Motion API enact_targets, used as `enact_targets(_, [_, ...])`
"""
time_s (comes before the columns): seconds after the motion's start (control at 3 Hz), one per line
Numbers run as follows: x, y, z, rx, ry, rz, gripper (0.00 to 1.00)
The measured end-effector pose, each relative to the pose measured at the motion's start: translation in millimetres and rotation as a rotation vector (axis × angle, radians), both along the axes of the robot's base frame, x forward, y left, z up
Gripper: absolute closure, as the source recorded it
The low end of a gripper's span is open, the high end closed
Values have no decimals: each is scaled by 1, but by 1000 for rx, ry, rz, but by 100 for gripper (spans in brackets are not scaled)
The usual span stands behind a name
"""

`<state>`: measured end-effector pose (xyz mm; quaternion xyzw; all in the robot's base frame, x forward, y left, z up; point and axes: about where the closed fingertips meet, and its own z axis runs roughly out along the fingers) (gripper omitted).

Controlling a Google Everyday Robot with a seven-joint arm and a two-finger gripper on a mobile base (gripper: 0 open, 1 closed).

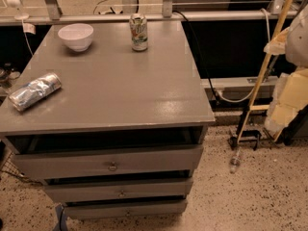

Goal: Move 7up can near redbull can

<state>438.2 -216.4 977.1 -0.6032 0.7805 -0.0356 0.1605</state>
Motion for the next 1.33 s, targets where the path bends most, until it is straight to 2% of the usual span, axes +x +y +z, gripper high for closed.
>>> enact_targets(0.33, [0,0,0,0,0,0,0])
enact_targets(0.67, [26,0,1,71,-45,-26,0])
enact_targets(1.0, [76,9,2,186,-91,-38,0])
enact_targets(1.33, [143,28,3,334,-118,-31,0])
